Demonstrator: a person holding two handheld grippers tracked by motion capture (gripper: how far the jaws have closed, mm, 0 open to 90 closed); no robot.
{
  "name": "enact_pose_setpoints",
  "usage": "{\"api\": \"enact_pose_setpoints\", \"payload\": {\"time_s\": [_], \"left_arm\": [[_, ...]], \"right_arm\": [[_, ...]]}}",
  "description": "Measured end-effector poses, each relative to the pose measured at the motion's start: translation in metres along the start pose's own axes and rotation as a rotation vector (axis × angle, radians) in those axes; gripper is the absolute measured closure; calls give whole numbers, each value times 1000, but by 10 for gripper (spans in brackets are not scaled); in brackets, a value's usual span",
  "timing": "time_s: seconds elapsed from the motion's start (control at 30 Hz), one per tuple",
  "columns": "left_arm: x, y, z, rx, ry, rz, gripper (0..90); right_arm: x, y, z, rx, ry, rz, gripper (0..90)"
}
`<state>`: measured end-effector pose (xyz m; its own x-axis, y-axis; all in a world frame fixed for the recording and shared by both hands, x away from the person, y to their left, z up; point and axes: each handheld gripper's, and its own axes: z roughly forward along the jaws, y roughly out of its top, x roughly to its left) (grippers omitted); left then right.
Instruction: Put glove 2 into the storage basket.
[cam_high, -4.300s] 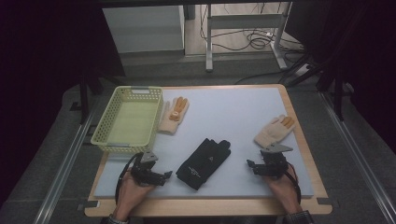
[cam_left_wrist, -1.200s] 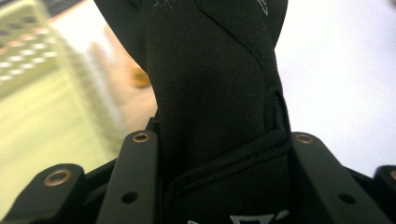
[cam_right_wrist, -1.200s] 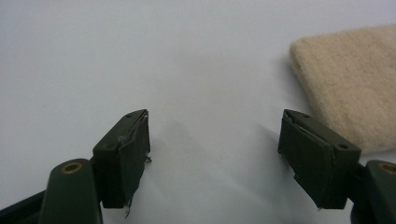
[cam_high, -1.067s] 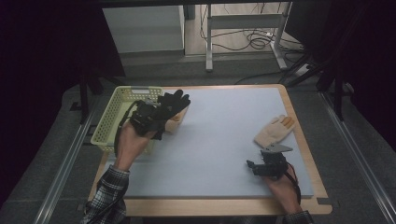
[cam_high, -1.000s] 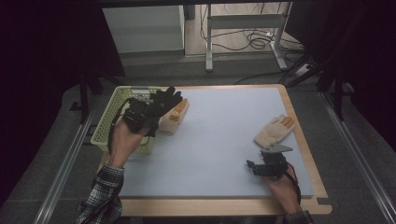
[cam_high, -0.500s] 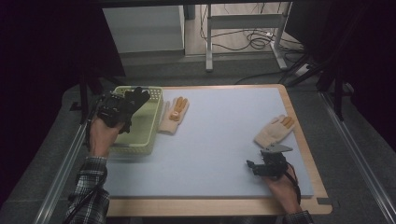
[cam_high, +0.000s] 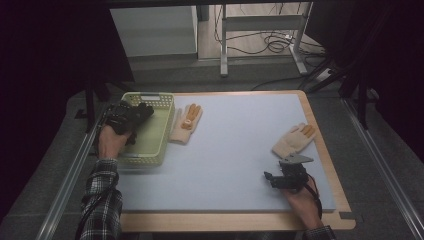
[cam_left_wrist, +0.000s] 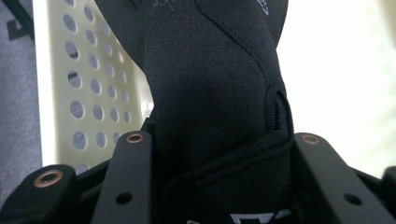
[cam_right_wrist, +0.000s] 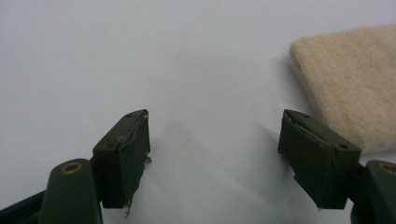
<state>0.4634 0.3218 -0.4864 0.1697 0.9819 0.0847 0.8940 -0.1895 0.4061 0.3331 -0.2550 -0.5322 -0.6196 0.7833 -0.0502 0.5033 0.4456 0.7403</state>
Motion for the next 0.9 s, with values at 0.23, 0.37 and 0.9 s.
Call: {"api": "enact_pose_setpoints", "payload": {"time_s": [0.23,0.37,0.9], "left_arm": [[4,-3,14,94,42,20,308],[8,-3,7,87,-54,-8,114],[-17,-19,-55,-211,-224,82,26]], "right_arm": [[0,0,0,0,0,0,246],[0,0,0,0,0,-1,245],[0,0,0,1,-1,-1,246]]}}
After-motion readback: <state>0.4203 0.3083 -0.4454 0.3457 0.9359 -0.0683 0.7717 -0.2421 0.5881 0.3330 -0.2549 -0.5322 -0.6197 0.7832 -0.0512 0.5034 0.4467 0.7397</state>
